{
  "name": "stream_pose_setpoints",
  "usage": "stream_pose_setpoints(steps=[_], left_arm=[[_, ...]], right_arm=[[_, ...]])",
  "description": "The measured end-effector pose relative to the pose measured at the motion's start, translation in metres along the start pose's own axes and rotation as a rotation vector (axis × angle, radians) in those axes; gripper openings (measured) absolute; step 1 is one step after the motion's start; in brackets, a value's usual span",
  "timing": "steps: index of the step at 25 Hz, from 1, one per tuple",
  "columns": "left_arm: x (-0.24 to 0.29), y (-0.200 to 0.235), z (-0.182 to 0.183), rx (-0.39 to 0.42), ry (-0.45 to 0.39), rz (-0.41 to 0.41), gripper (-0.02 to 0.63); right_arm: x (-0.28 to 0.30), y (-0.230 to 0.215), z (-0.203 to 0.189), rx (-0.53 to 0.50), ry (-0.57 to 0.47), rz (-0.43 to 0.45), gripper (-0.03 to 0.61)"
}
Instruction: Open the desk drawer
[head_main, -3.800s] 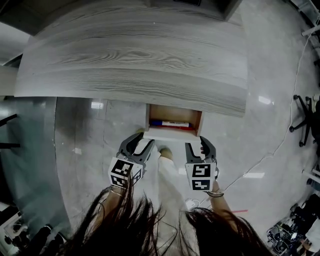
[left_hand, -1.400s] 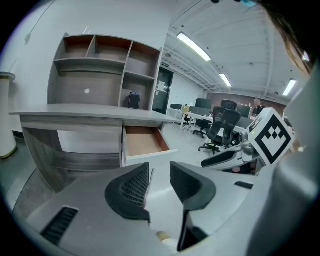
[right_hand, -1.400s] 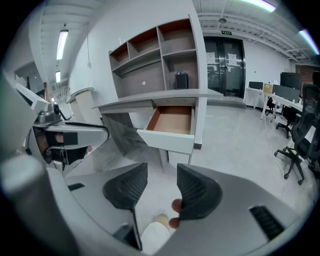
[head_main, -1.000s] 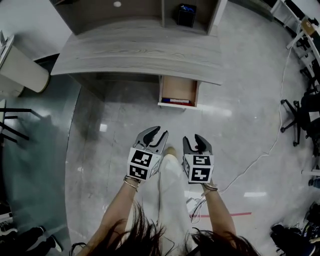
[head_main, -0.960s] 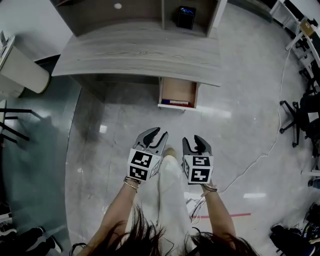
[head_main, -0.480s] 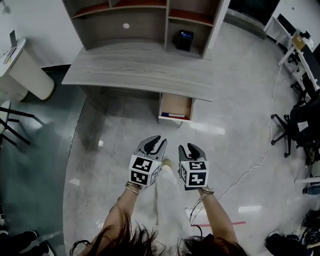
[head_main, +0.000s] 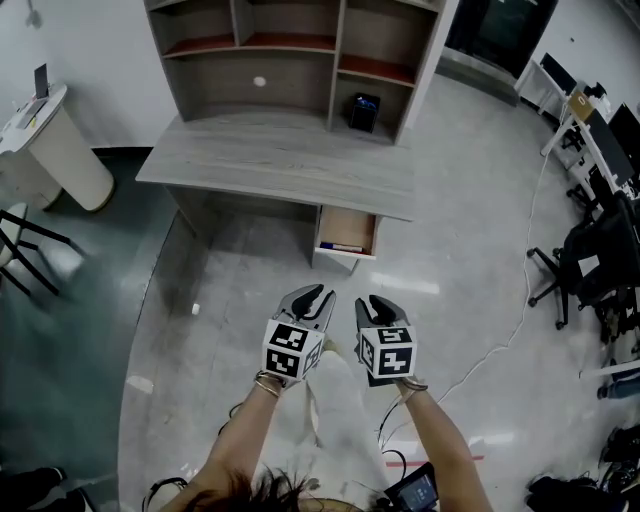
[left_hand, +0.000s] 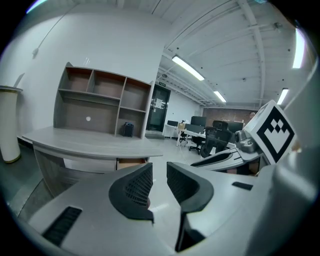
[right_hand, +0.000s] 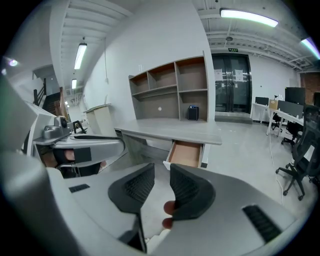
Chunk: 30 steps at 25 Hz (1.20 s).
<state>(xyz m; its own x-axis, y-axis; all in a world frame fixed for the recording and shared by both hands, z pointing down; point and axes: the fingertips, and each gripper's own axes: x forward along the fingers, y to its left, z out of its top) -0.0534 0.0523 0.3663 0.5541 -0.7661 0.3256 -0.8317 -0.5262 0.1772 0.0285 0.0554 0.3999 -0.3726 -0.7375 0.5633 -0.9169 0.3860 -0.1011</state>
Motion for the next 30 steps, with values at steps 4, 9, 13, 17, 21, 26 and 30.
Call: stream_pose_setpoints(steps=[4, 9, 13, 17, 21, 26, 30], left_arm=[[-0.003, -0.004, 0.010, -0.007, -0.015, 0.015, 0.084], [-0.011, -0.014, 0.024, -0.002, -0.034, 0.027, 0.072], [-0.021, -0.023, 0.034, -0.008, -0.059, 0.041, 0.063], [-0.030, -0.031, 0.042, -0.012, -0.071, 0.069, 0.055], [-0.039, -0.038, 0.047, -0.011, -0.085, 0.089, 0.049], [-0.051, -0.054, 0.049, 0.015, -0.085, 0.108, 0.042], [-0.063, -0.071, 0.049, 0.018, -0.091, 0.113, 0.038]], right_arm=[[-0.009, 0.001, 0.010, 0.002, -0.031, 0.010, 0.103], [-0.019, 0.004, 0.018, -0.030, -0.041, 0.035, 0.095], [-0.027, 0.003, 0.024, -0.082, -0.053, 0.046, 0.087], [-0.042, 0.003, 0.035, -0.128, -0.081, 0.065, 0.083], [-0.058, 0.005, 0.037, -0.164, -0.098, 0.088, 0.083], [-0.083, 0.008, 0.026, -0.198, -0.103, 0.107, 0.075], [-0.106, 0.012, 0.019, -0.210, -0.122, 0.120, 0.067]])
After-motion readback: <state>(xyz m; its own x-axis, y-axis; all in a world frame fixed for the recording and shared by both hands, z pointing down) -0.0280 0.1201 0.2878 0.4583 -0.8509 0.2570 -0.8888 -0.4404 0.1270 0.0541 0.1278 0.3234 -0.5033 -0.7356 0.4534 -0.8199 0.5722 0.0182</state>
